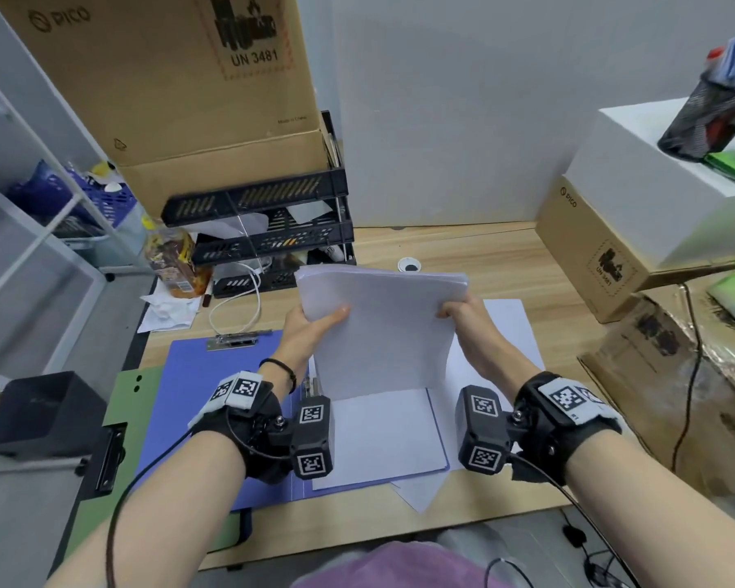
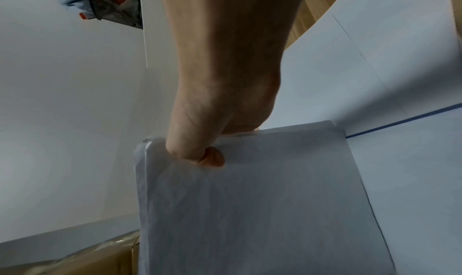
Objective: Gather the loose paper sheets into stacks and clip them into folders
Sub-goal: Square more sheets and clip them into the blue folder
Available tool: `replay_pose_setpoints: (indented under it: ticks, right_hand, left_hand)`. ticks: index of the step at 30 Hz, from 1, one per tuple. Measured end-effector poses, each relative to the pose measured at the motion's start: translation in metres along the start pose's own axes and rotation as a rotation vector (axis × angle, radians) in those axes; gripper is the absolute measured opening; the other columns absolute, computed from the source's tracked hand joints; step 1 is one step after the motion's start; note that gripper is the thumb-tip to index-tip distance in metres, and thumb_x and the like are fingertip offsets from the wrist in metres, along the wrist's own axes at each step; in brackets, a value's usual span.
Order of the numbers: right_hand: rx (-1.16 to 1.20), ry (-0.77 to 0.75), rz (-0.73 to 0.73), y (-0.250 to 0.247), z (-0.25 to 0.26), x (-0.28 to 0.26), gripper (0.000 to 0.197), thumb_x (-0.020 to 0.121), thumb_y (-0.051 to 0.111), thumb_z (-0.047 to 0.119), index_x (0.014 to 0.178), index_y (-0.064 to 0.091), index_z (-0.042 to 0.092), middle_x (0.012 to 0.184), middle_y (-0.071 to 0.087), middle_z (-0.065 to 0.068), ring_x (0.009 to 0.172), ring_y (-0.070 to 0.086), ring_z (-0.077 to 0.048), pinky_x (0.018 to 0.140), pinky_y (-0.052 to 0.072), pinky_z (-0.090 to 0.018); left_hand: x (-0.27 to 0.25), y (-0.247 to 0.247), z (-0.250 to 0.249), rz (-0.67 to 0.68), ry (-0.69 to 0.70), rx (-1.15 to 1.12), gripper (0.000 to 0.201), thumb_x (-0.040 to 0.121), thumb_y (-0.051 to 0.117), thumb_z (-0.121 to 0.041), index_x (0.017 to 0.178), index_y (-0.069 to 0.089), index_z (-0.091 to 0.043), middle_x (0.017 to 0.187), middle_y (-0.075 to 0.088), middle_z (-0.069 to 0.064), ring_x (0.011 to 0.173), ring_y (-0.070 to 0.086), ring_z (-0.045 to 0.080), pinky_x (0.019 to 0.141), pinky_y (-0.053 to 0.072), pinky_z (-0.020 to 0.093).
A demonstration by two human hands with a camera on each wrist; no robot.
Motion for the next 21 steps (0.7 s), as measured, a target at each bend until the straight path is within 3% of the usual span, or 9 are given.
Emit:
replay_pose_setpoints:
  ticks: [4,8,12,16,19,21]
  right_hand:
    - [0.026,-0.022,-0.01,-0.005,0.021,0.012,0.043,0.081,0.036,-0.01,0.098,0.065,0.017,0.094,0.07,-0.001,0.084,0.065,-0.017,0.065,0.051,-0.021]
    - [0.051,-0.048,0.004,-0.003,0.033,0.024,0.036,0.083,0.039,-0.009,0.094,0.062,0.016,0.082,0.067,0.004,0.065,0.063,-0.005,0.049,0.045,-0.012]
    - [-0.026,0.034,0.118,-0.007,-0.005,0.027,0.037,0.084,0.045,-0.001,0.113,0.064,0.01,0.104,0.071,-0.005,0.091,0.065,-0.02,0.07,0.05,-0.024]
    - [-0.092,0.102,0.245,-0.02,-0.043,0.028,0.027,0.096,0.052,0.019,0.12,0.063,0.016,0.119,0.068,0.004,0.106,0.063,-0.011,0.08,0.047,-0.023]
    - [-0.162,0.091,0.274,-0.021,-0.058,0.033,0.028,0.101,0.047,0.026,0.123,0.061,0.016,0.12,0.067,0.005,0.108,0.063,-0.009,0.086,0.051,-0.025]
    - [-0.182,0.035,0.22,-0.02,-0.056,0.039,0.025,0.101,0.043,0.023,0.111,0.064,0.014,0.108,0.069,0.003,0.096,0.065,-0.012,0.08,0.052,-0.024]
  left_hand:
    - [0.007,0.007,-0.023,-0.001,0.06,-0.027,0.034,0.081,0.072,-0.015,0.114,0.063,-0.01,0.108,0.071,0.003,0.091,0.07,0.013,0.068,0.055,0.019]
    - [0.012,0.006,-0.03,-0.073,0.095,-0.038,0.038,0.079,0.074,-0.011,0.115,0.062,-0.01,0.107,0.071,0.001,0.09,0.07,0.01,0.071,0.054,0.019]
    - [0.004,-0.003,0.007,-0.059,-0.026,0.055,0.036,0.077,0.076,-0.015,0.11,0.062,-0.021,0.112,0.07,-0.002,0.099,0.068,0.011,0.088,0.054,0.03]
    - [-0.003,-0.003,0.025,0.0,-0.099,0.119,0.035,0.083,0.07,-0.024,0.116,0.059,-0.027,0.116,0.068,-0.009,0.1,0.066,0.002,0.087,0.053,0.024]
    - [-0.002,-0.004,0.024,-0.025,-0.125,0.142,0.039,0.082,0.072,-0.032,0.119,0.06,-0.025,0.119,0.067,-0.006,0.106,0.065,0.009,0.094,0.051,0.031]
    - [0.001,-0.005,0.02,-0.023,-0.136,0.191,0.043,0.084,0.07,-0.028,0.125,0.057,-0.021,0.121,0.066,-0.006,0.107,0.064,0.01,0.094,0.051,0.032]
Point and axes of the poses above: each hand's wrist, its own x-axis towards the middle knuckle, its own y-axis out of the palm, z = x × y, the point moved 2 cm from there along x, towards the middle knuckle
